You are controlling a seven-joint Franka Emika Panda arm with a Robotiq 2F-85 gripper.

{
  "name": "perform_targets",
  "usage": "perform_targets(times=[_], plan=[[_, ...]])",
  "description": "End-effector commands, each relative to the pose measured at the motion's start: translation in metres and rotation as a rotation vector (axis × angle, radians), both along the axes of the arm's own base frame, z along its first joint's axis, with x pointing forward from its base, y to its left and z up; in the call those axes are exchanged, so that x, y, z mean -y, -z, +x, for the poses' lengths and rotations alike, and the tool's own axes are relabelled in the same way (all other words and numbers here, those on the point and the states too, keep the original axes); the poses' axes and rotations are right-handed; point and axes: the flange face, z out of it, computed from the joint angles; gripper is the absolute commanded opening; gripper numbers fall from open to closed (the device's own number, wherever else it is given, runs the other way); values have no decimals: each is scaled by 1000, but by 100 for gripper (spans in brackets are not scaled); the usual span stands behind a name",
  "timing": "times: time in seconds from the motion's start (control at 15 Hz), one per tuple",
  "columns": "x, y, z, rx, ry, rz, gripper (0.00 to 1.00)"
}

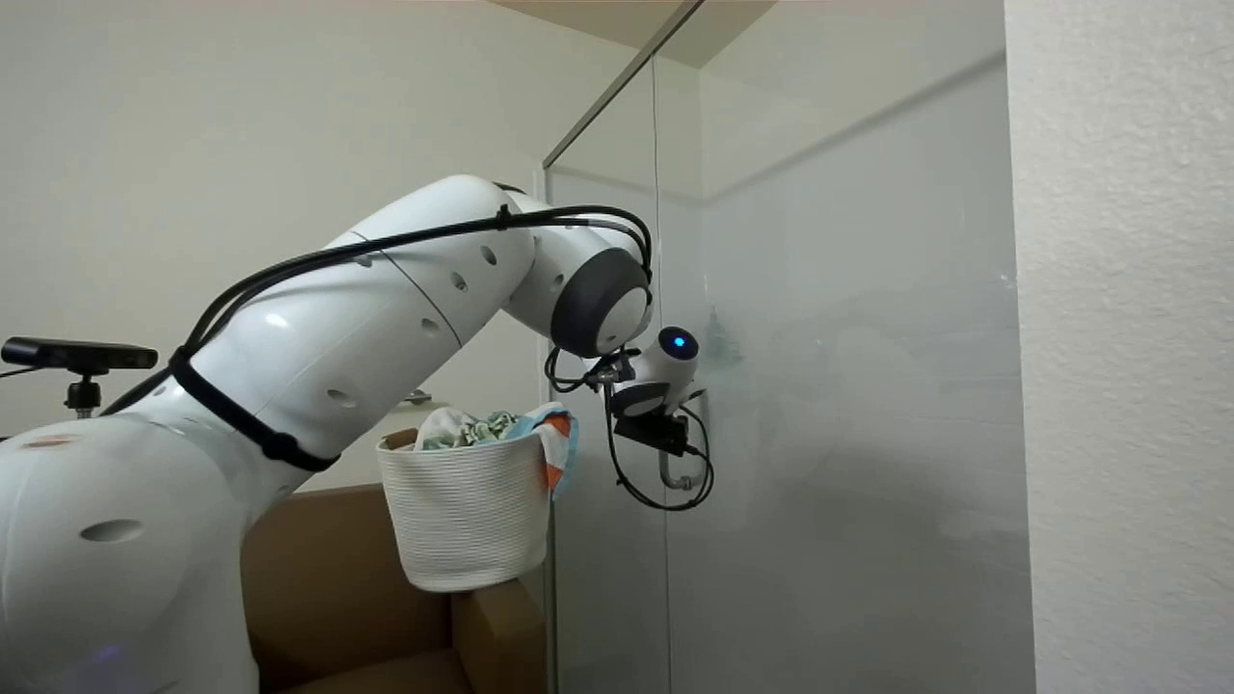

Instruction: Open the door

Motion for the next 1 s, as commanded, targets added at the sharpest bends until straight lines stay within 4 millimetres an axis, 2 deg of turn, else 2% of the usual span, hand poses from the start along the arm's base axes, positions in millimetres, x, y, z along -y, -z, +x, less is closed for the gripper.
perform_targets(times=[0.0, 0.27, 0.4, 0.93], plan=[[-40, -8, -16, 29, -69, 20, 100], [-62, -10, -35, 24, -135, 38, 100], [-70, -2, -44, 2, -147, 36, 100], [-70, -16, -72, 35, -233, 19, 100]])
